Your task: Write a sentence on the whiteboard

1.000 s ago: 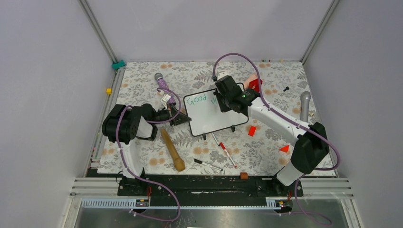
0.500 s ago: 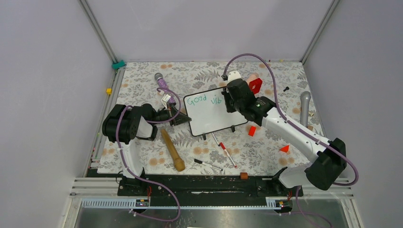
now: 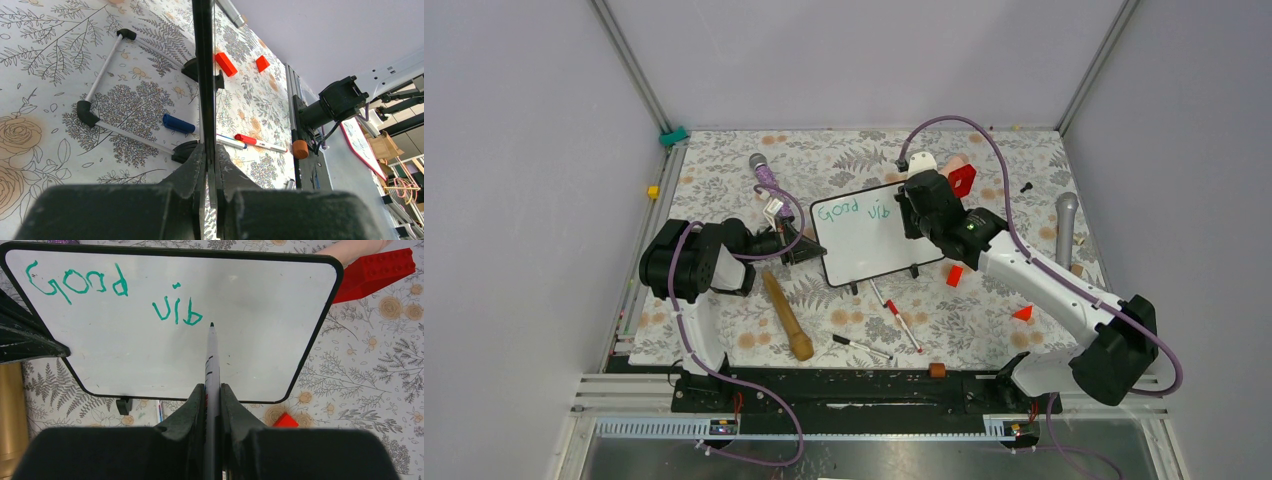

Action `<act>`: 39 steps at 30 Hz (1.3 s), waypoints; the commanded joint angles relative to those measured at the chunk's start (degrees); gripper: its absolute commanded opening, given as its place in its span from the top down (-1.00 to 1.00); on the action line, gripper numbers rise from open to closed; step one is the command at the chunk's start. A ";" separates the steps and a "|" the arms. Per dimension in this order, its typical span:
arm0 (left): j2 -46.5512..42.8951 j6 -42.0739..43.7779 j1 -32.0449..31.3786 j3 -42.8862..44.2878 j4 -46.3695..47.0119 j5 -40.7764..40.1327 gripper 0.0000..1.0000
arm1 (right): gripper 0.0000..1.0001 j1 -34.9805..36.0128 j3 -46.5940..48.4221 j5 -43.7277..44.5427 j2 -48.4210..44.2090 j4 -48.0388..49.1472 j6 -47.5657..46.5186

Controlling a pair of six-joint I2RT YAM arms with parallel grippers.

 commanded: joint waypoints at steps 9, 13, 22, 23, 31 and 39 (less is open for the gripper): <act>0.84 3.33 -0.30 0.44 1.79 0.92 1.00 | 1.00 -0.40 0.07 2.34 -1.95 2.57 0.34; 0.67 3.41 -0.38 0.43 1.78 0.88 1.00 | 1.00 -0.46 -0.37 2.00 -1.27 2.84 0.70; 1.10 3.37 -0.36 0.59 1.72 1.01 1.00 | 1.00 -0.72 -0.64 1.87 -1.24 3.36 0.72; 1.17 3.32 -0.36 0.65 1.78 0.99 1.00 | 1.00 -0.78 -0.68 1.87 -1.19 3.33 0.75; 1.04 3.15 -0.36 0.69 1.79 1.12 1.00 | 1.00 -1.13 -0.50 1.36 -0.33 3.56 1.16; 1.23 3.16 -0.35 0.78 1.80 1.01 1.00 | 1.00 -3.95 0.25 -2.70 -0.10 3.28 3.64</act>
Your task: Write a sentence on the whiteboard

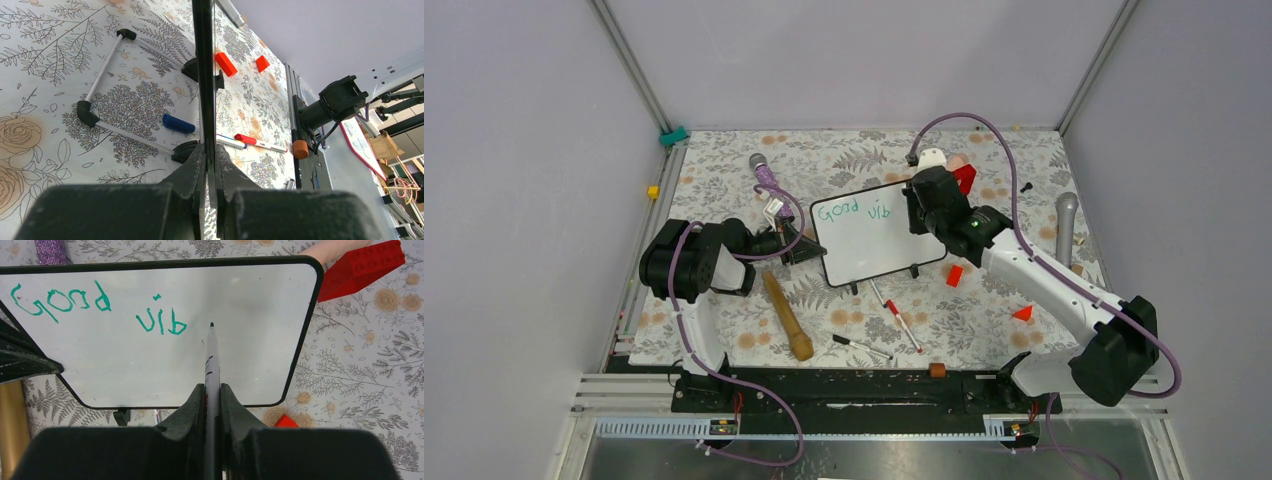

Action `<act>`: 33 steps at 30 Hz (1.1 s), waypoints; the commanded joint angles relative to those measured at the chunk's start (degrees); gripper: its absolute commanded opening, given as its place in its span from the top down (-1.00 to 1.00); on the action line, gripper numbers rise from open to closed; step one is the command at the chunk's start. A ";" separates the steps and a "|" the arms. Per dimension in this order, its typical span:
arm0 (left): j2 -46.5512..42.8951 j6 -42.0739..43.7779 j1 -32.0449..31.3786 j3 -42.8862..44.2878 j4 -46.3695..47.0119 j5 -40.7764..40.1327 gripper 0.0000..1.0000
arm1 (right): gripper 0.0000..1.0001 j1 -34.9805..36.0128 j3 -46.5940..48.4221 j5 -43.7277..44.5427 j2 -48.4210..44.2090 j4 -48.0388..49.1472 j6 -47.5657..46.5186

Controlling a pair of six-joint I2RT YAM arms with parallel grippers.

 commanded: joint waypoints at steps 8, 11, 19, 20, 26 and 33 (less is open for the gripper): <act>1.08 3.24 -0.38 0.68 1.78 0.92 1.00 | 1.00 -2.05 2.20 -6.24 1.52 1.18 0.73; 1.09 3.24 -0.33 0.69 1.76 0.98 1.00 | 1.00 -2.03 3.17 -7.20 2.81 0.32 0.64; 1.03 3.16 -0.36 0.73 1.79 0.97 1.00 | 1.00 -2.03 4.03 -7.15 5.14 -0.20 0.43; 0.98 3.11 -0.32 0.76 1.77 1.03 1.00 | 1.00 -2.01 4.18 -7.11 5.31 -0.18 0.46; 0.86 3.07 -0.34 0.78 1.78 1.04 1.00 | 1.00 -2.02 5.25 -6.62 6.19 -0.68 0.26; 0.88 3.07 -0.36 0.79 1.79 1.06 1.00 | 1.00 -2.05 6.34 -6.57 7.21 -1.71 0.11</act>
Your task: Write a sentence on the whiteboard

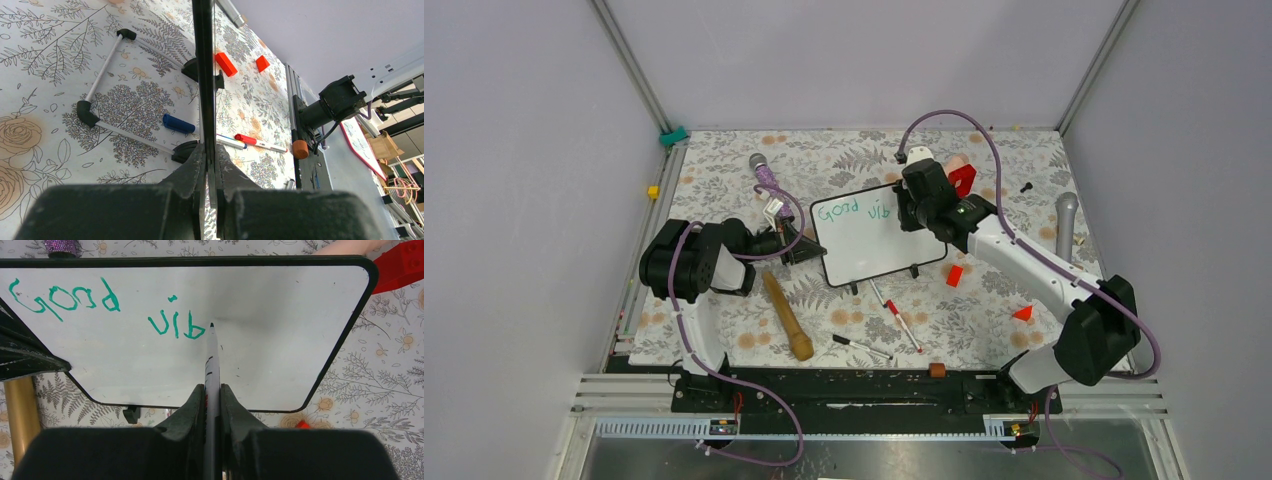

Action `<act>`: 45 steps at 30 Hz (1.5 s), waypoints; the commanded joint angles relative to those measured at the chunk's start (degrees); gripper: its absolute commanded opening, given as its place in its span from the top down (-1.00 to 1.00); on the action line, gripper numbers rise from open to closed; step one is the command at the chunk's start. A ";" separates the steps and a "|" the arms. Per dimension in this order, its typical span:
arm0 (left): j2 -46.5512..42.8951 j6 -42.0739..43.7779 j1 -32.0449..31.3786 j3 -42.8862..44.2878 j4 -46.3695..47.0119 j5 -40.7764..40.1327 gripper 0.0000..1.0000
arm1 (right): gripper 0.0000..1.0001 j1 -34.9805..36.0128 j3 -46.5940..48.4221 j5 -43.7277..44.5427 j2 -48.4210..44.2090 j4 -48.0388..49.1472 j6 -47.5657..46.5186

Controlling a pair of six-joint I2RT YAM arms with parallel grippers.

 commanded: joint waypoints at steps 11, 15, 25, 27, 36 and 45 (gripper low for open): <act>0.88 3.02 -0.36 0.74 1.79 1.12 1.00 | 1.00 -0.15 2.79 -0.17 1.50 -0.83 -0.89; 0.93 3.02 -0.37 0.78 1.77 1.11 1.00 | 1.00 -0.12 3.06 -0.08 2.35 -0.88 -0.83; 0.95 3.15 -0.37 0.74 1.79 1.06 1.00 | 1.00 -0.11 3.85 2.17 3.58 -1.64 -0.26; 0.93 3.14 -0.38 0.79 1.79 1.08 1.00 | 1.00 -0.10 3.86 3.02 3.55 -1.94 -0.40; 0.90 3.16 -0.36 0.70 1.79 1.13 1.00 | 1.00 -0.08 4.03 5.53 3.61 -3.03 -0.36; 0.92 3.16 -0.36 0.70 1.83 1.09 1.00 | 1.00 -0.13 4.47 6.18 3.80 -2.80 -0.56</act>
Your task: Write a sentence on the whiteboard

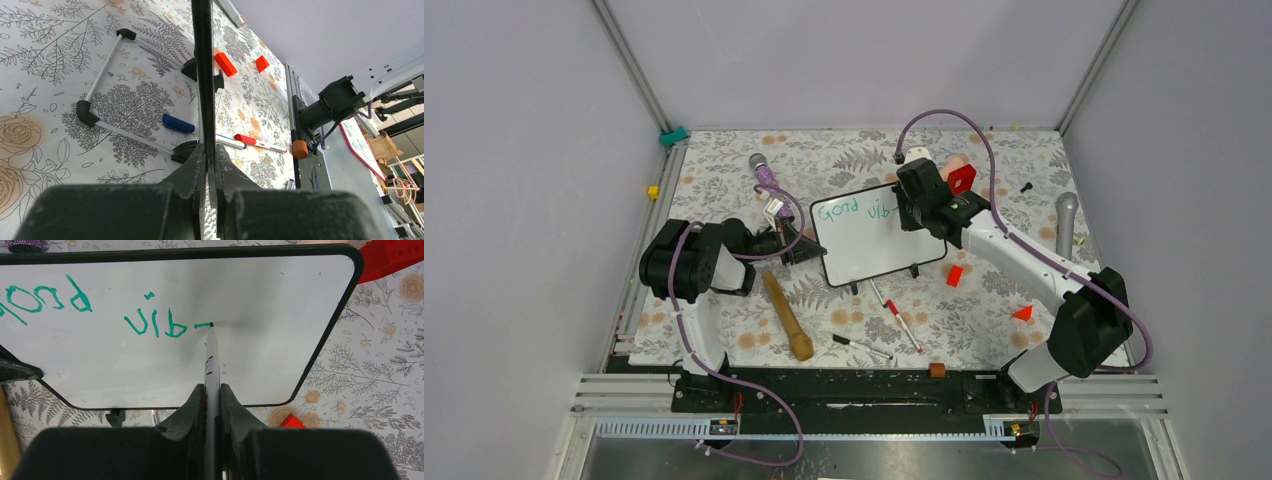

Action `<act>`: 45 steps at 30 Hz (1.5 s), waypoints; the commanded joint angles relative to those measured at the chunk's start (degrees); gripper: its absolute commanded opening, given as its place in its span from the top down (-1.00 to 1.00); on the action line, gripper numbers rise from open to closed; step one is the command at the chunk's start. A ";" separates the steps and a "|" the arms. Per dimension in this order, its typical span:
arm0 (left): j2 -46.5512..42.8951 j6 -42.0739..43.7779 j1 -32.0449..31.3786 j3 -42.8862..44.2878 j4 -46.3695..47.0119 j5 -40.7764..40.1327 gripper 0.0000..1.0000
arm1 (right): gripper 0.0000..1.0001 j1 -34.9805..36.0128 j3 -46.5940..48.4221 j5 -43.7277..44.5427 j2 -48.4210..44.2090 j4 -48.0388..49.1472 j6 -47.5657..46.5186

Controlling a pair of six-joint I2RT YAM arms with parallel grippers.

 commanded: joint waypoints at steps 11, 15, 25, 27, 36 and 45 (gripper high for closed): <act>0.89 3.26 -0.38 0.70 1.83 1.05 1.00 | 1.00 -0.15 4.28 1.14 2.16 0.49 -0.37; 0.98 3.31 -0.37 0.70 1.78 1.10 1.00 | 1.00 -0.12 4.46 1.01 2.21 0.50 -0.61; 1.13 3.28 -0.35 0.78 1.71 1.06 1.00 | 1.00 -0.18 4.29 -0.31 1.94 1.16 -0.79; 1.08 3.29 -0.38 0.78 1.74 1.05 1.00 | 1.00 -0.16 4.29 -0.56 1.87 1.19 -0.90; 1.13 3.39 -0.46 0.79 1.77 1.12 1.00 | 1.00 -0.10 4.20 -1.59 1.44 1.49 -1.31; 1.10 3.39 -0.46 0.79 1.71 1.10 1.00 | 1.00 -0.13 4.20 -2.52 1.38 1.76 -1.41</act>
